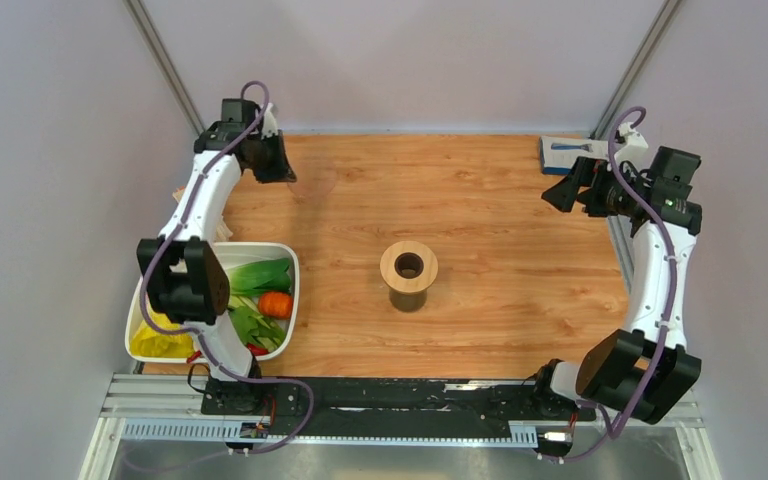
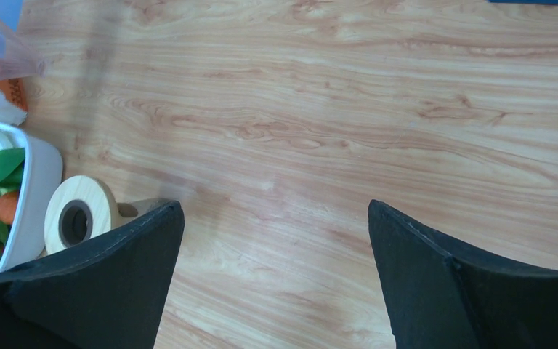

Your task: Place the coffee filter in the dripper

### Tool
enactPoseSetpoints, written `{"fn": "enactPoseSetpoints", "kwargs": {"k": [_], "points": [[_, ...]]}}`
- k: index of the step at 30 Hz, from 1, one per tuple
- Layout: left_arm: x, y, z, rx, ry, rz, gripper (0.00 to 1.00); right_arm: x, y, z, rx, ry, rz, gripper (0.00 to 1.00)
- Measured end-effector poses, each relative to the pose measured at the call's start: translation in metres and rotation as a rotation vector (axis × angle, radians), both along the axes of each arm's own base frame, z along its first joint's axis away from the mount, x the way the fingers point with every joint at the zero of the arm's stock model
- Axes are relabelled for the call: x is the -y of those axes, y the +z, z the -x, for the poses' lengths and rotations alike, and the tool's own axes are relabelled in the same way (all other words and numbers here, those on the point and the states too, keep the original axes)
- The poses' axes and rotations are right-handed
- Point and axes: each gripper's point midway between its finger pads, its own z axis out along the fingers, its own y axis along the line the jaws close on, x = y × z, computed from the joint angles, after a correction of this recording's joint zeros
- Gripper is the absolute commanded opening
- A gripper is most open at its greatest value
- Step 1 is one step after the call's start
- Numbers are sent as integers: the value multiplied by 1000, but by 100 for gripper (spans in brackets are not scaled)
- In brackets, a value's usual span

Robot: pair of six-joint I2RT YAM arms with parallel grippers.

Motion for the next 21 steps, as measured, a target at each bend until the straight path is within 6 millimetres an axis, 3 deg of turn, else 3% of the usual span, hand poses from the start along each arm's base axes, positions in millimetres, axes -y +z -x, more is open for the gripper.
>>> {"fn": "enactPoseSetpoints", "kwargs": {"k": [5, 9, 12, 14, 21], "points": [[98, 83, 55, 152, -247, 73, 0, -36, 8, 11, 13, 116, -3, 100], [157, 115, 102, 207, -425, 139, 0, -86, 15, 20, 32, 270, 8, 100], [185, 113, 129, 185, -504, 161, 0, -122, 24, 28, 57, 375, 30, 97], [201, 105, 144, 158, -549, 164, 0, -135, 31, 33, 73, 408, 31, 91], [233, 81, 181, 80, -632, 150, 0, -151, 54, 39, 64, 385, 23, 86]]}}
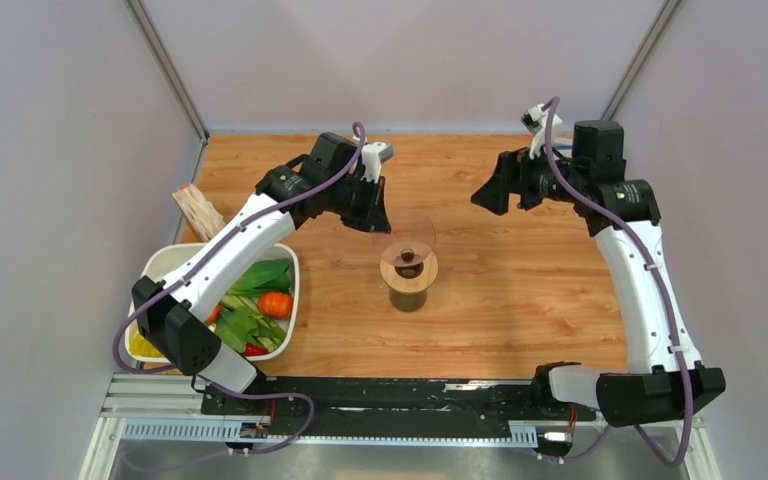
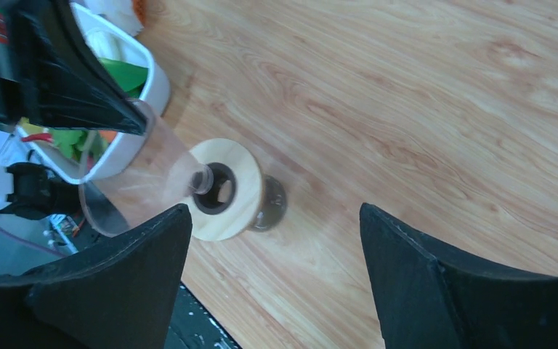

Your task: Place the coffee filter in the dripper

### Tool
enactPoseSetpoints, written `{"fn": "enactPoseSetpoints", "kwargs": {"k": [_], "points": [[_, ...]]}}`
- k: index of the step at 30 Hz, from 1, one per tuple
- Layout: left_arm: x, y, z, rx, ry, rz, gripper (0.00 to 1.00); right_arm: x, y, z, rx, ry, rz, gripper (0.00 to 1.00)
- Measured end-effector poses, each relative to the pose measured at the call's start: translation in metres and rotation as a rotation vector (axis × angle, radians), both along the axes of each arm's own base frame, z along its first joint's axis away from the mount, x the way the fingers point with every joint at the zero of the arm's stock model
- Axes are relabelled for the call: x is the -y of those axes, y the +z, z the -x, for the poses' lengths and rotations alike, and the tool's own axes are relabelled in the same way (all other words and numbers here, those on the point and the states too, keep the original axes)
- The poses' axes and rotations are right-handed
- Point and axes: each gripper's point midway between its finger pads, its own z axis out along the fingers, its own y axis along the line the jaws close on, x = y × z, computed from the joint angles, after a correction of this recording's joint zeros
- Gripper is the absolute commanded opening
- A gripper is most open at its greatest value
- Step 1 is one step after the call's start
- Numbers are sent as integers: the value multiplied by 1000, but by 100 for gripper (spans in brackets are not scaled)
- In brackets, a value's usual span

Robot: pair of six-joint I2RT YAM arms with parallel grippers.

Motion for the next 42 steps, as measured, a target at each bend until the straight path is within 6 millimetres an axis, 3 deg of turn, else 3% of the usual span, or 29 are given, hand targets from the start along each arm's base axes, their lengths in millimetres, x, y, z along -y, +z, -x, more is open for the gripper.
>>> {"fn": "enactPoseSetpoints", "kwargs": {"k": [3, 6, 15, 22, 29, 35, 42], "points": [[6, -2, 6, -2, 2, -13, 0, -27, 16, 6, -14, 44, -5, 83], [10, -4, 9, 2, 13, -27, 0, -54, 19, 14, -48, 84, -7, 77], [13, -5, 11, -14, 48, -31, 0, -104, -19, 39, -208, 171, 69, 61], [12, -5, 11, -21, 61, -33, 0, -109, -27, 46, -237, 184, 85, 57], [11, -6, 9, -23, 76, -37, 0, -104, -60, 56, -344, 169, 113, 46], [10, -10, 10, -38, 86, -43, 0, -106, -60, 58, -362, 166, 104, 36], [6, -29, 15, -78, 88, -76, 0, -109, -63, 58, -385, 175, 96, 23]]}}
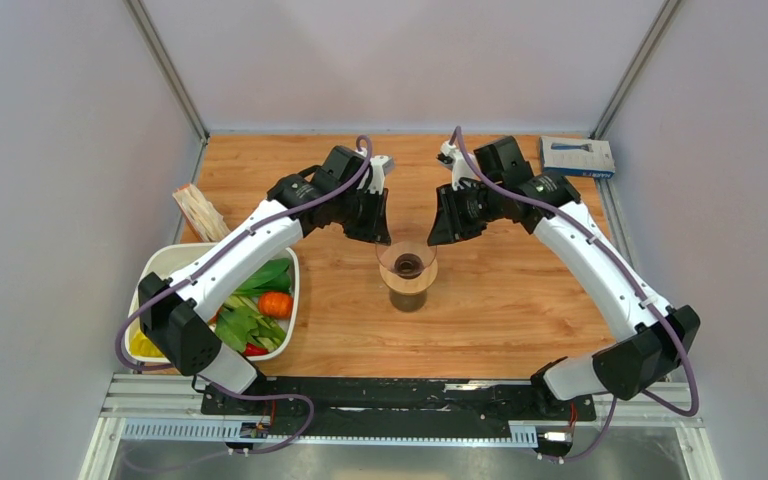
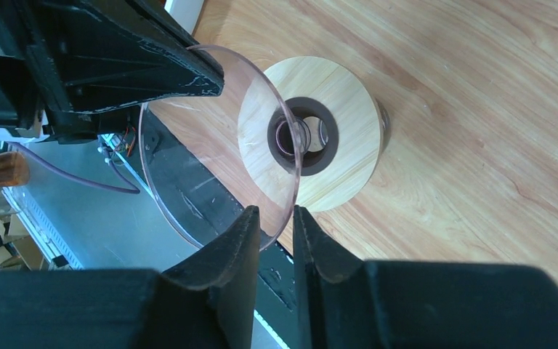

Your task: Place the coffee filter in the dripper

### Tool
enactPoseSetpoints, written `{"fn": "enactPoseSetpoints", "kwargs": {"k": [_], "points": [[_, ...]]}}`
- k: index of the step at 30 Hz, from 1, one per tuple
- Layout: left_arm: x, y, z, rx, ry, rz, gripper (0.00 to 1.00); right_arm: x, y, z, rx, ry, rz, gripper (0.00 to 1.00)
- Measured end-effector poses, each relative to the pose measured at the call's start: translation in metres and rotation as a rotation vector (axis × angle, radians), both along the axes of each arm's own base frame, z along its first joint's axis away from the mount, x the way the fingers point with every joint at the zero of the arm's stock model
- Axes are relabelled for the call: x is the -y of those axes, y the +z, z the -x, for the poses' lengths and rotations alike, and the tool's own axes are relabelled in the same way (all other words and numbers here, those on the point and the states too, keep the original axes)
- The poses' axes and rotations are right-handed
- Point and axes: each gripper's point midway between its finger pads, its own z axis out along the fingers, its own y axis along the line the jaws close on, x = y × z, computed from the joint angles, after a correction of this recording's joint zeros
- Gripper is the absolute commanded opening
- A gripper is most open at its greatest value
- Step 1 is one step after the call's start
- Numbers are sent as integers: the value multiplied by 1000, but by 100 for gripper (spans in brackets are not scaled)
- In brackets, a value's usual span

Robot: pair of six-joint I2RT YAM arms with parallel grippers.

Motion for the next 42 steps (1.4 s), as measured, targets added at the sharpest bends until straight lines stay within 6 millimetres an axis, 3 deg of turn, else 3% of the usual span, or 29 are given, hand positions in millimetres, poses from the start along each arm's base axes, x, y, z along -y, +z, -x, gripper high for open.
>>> {"fn": "enactPoseSetpoints", "kwargs": {"k": [5, 14, 21, 31, 38, 42], "points": [[0, -3, 0, -4, -1, -5, 0, 1, -7, -1, -15, 1, 12, 18], [4, -10, -5, -14, -3, -11, 0, 4, -16, -7, -5, 2, 46, 17], [6, -16, -7, -19, -2, -16, 0, 6, -22, -10, -3, 3, 72, 9], [10, -21, -10, 9, -10, -1, 0, 9, -24, -12, 7, -2, 90, 10], [11, -22, -10, 15, -8, 5, 0, 10, -24, -13, 13, 6, 92, 0], [11, -22, -10, 13, -6, 6, 0, 10, -26, -13, 12, 6, 92, 0]]}}
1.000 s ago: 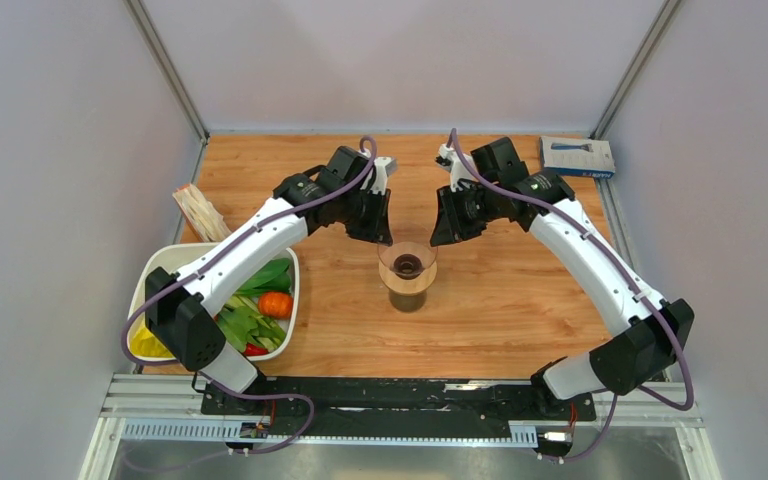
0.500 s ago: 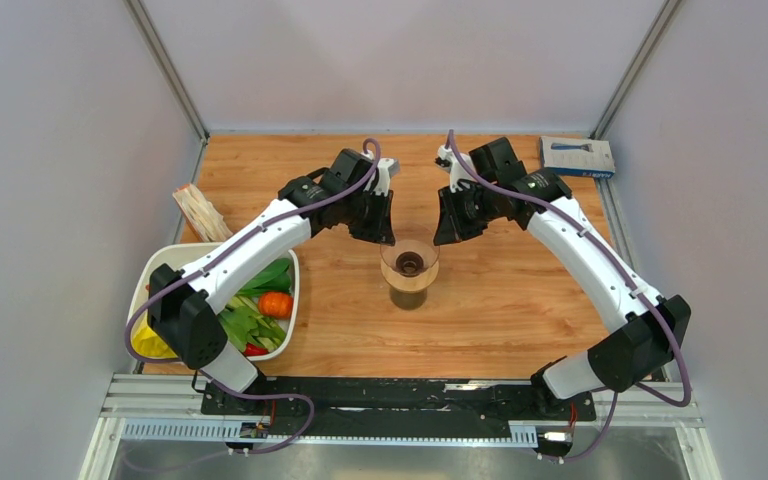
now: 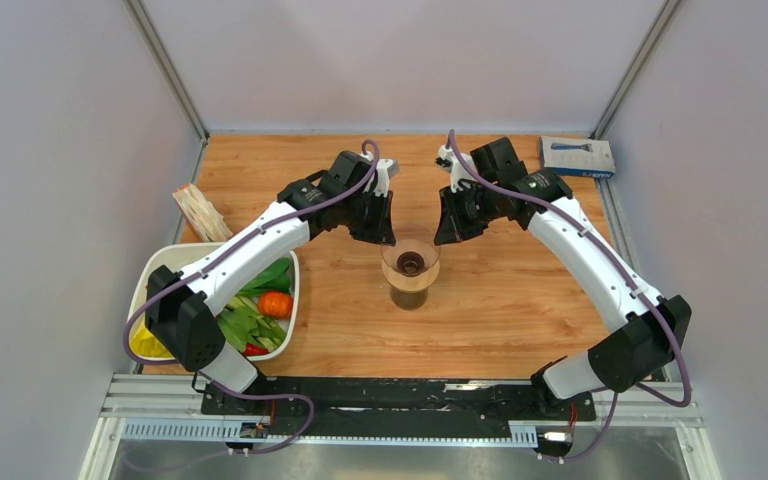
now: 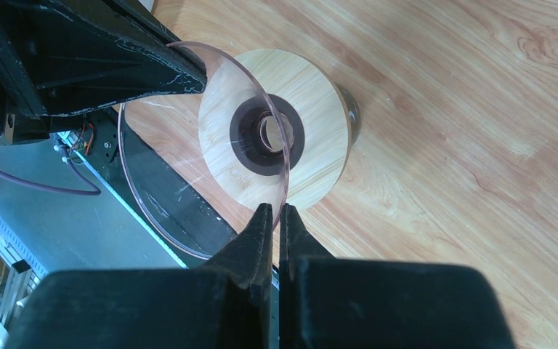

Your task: Place the coffee filter in the dripper

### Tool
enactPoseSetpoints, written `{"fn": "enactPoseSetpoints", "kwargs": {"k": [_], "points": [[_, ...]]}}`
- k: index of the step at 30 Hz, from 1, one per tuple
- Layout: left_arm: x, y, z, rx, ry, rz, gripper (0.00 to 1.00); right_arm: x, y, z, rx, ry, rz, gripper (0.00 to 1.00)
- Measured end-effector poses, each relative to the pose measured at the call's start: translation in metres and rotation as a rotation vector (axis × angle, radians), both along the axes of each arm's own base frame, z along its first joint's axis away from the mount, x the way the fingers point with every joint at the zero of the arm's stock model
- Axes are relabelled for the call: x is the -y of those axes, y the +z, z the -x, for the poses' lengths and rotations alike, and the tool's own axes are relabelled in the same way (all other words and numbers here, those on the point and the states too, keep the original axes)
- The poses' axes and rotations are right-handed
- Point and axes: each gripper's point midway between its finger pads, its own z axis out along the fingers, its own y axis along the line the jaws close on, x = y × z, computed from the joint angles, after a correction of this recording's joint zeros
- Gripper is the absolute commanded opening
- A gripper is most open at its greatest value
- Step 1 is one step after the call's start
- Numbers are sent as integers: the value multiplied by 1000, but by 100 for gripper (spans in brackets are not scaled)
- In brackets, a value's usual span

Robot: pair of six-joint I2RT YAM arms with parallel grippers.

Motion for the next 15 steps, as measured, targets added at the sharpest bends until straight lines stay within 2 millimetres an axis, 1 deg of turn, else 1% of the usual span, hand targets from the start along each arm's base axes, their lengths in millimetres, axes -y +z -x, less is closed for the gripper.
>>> {"fn": "enactPoseSetpoints", "kwargs": {"k": [15], "points": [[2, -1, 0, 3, 5, 0, 0, 1, -3, -2, 11, 8, 5, 0]]}}
